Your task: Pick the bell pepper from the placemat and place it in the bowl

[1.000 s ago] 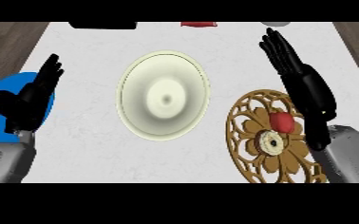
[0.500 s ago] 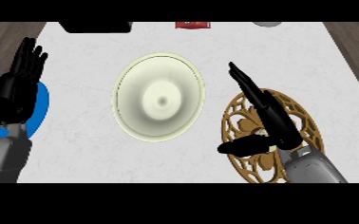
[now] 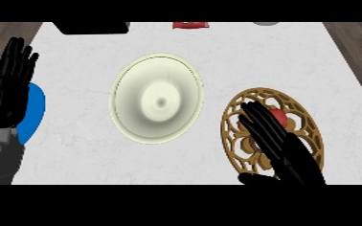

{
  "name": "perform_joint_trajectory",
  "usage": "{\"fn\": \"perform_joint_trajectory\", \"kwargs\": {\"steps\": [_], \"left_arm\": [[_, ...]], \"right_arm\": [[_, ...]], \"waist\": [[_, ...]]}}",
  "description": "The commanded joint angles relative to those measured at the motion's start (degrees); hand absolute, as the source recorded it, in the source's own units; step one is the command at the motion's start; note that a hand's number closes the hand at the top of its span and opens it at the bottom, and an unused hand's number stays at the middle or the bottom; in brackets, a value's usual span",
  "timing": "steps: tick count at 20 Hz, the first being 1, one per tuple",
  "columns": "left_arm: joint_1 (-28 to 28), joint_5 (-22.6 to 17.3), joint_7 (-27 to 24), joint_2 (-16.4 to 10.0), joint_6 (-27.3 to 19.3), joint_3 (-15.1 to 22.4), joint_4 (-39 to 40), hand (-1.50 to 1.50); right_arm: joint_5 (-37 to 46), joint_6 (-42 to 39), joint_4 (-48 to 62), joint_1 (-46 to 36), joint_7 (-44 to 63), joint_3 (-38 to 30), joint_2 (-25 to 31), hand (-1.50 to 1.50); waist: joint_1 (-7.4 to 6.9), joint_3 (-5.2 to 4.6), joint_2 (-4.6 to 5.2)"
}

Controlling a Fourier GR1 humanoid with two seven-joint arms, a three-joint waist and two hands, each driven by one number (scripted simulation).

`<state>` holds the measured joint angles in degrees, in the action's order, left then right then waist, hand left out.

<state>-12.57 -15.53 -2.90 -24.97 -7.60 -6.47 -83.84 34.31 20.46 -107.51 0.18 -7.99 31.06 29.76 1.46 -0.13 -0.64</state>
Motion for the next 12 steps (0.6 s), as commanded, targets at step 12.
{"fn": "perform_joint_trajectory", "kwargs": {"steps": [12], "left_arm": [[-0.53, -0.5, 2.48, -0.79, 1.06, -0.61, -2.63, 0.0]], "right_arm": [[4.79, -39.39, -27.85, 3.34, 40.76, -4.73, 19.92, -1.5]], "waist": [[-1.16, -0.06, 0.37]]}}
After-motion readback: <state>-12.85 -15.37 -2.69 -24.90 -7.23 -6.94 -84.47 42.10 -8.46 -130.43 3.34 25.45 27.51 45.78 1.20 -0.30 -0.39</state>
